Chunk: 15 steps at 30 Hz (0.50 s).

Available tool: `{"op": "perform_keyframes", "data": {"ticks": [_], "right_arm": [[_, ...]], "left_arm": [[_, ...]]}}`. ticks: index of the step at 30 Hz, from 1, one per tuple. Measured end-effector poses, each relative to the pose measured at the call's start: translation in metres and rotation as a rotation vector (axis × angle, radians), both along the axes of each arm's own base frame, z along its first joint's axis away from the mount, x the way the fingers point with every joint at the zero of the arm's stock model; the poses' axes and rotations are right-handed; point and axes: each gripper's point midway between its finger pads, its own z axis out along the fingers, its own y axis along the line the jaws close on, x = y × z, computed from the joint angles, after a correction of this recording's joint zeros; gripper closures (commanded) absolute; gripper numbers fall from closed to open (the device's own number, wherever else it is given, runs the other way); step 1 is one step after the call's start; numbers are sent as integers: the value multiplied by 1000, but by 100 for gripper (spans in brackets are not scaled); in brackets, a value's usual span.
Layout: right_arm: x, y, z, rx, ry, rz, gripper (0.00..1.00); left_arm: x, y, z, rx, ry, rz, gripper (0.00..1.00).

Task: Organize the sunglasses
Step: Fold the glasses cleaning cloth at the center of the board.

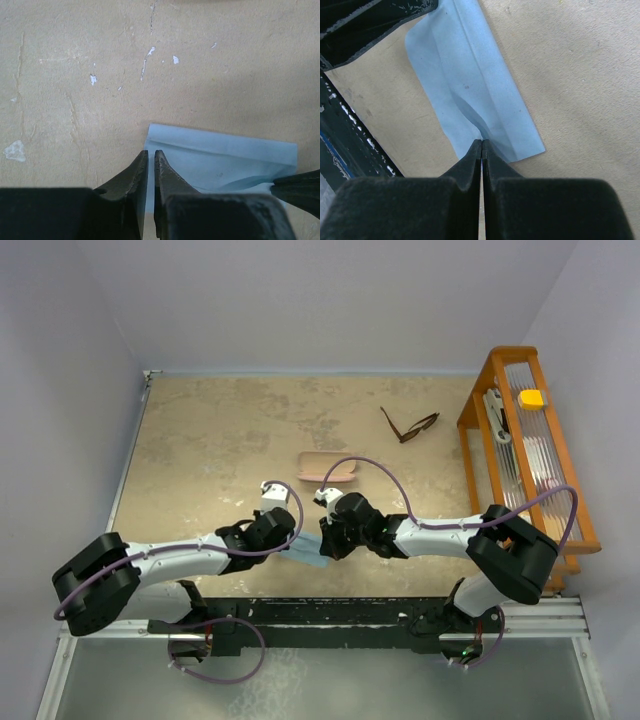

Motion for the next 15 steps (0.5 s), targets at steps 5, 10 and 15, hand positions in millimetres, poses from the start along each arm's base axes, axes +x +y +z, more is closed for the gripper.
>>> {"op": "perform_keyframes", "data": {"ticks": [5,10,15], "right_arm": [[0,0,0,1,0,1,100],[0,0,0,0,0,0,100],[0,0,0,0,0,0,100]], "left_arm": [[-1,1,-4,13,9,1,86],[-2,3,-12,34,25,1,86],[-2,3,-15,44,31,1,92]]}}
